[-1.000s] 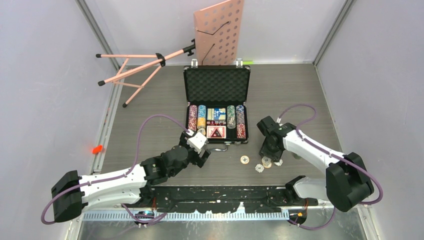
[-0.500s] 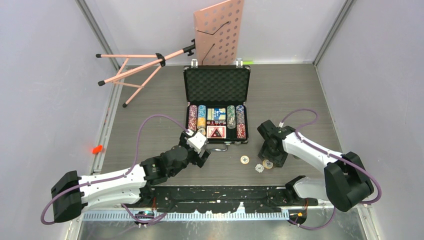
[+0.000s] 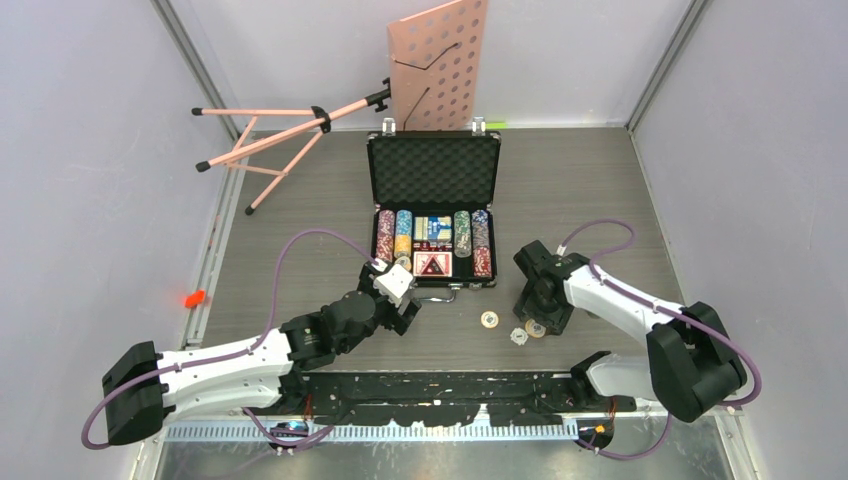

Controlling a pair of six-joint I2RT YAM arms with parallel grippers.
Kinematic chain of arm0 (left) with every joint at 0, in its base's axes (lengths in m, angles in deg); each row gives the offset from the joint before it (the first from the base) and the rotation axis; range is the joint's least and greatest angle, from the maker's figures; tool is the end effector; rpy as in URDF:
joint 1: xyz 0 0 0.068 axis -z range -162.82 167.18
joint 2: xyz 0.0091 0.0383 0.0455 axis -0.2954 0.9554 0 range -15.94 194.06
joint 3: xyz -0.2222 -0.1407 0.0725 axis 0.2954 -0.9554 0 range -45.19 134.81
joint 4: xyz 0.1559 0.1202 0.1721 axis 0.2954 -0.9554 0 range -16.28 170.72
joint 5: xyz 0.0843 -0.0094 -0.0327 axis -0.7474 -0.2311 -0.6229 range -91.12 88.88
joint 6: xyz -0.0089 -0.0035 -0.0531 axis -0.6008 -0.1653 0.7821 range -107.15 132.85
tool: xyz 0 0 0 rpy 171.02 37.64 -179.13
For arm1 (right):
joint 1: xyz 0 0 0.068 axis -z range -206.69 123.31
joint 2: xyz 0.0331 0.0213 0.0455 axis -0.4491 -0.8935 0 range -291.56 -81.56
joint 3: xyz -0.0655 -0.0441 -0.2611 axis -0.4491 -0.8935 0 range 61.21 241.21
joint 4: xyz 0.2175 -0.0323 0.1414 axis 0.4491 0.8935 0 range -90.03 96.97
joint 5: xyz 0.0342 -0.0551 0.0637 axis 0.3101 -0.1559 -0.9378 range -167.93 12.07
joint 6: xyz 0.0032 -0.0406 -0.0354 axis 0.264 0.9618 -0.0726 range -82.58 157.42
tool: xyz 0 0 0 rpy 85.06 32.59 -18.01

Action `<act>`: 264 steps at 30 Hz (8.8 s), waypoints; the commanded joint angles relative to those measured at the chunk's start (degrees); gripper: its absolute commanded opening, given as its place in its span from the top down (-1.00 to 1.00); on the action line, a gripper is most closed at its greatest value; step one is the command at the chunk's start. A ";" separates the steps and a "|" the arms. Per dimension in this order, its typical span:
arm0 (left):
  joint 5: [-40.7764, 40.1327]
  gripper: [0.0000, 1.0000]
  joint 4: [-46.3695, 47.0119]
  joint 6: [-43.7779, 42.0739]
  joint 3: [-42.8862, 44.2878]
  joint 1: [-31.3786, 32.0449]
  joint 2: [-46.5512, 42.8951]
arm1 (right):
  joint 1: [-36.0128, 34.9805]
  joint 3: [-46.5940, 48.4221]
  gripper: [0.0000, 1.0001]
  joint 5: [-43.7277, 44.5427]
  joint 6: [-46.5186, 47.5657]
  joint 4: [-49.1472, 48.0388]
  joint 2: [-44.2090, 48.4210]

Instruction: Pack up texas hold em set

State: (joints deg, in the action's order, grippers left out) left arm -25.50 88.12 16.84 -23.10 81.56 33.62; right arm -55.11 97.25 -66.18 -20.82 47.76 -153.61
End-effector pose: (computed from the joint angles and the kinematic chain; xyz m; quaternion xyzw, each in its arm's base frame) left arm 0.0971 -0.1684 0.2181 0.2983 0.7532 -0.1716 0.5606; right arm 0.1651 0.0812 0.1608 0.2608 0.9585 -0.0375 0.1092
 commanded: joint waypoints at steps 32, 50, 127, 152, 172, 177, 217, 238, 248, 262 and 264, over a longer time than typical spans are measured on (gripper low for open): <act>0.34 -0.66 2.66 -0.12 0.25 -0.16 0.84 | -1.53 6.91 0.31 -3.65 -1.54 -4.65 -0.12; 3.74 -0.93 7.26 1.43 -1.95 -0.23 1.14 | -1.55 4.87 0.14 0.86 -0.56 -2.43 -0.08; 16.80 -0.48 47.42 45.64 5.16 -1.12 31.71 | -6.99 12.58 0.43 -8.55 -16.26 -5.45 11.95; 15.23 0.36 45.92 48.75 13.83 -1.74 39.90 | -6.99 13.16 0.49 -10.82 -16.92 -7.12 15.82; 18.94 1.00 -13.47 8.34 20.82 -12.52 14.70 | -5.50 17.93 -0.71 8.66 -1.47 4.13 26.14; 15.38 1.00 -23.52 -9.20 24.74 -12.52 16.38 | -5.50 16.16 -0.71 9.60 0.17 3.91 28.74; 15.49 1.00 -13.13 -30.83 30.92 -21.13 41.03 | -5.42 14.51 -0.69 6.19 0.99 3.25 29.10; 20.59 0.24 -23.45 -33.25 36.49 -23.51 41.51 | -5.45 14.31 -0.68 3.95 -0.87 4.45 29.69; 20.39 0.23 -22.14 -31.51 35.38 -23.43 35.07 | -5.44 13.69 -0.68 3.17 -1.04 4.15 29.20; 17.09 -0.57 -25.99 -25.25 33.45 -20.96 30.98 | -5.41 12.72 -0.67 1.25 -1.14 3.04 28.70; 16.50 -0.97 -23.84 -24.96 32.22 -20.96 30.49 | -5.40 12.23 -0.68 0.45 -1.52 2.56 28.64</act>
State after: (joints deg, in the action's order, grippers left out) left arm -6.81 61.21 -10.44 11.04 60.45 66.82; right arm -60.69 110.16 -64.50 -21.46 52.15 -124.69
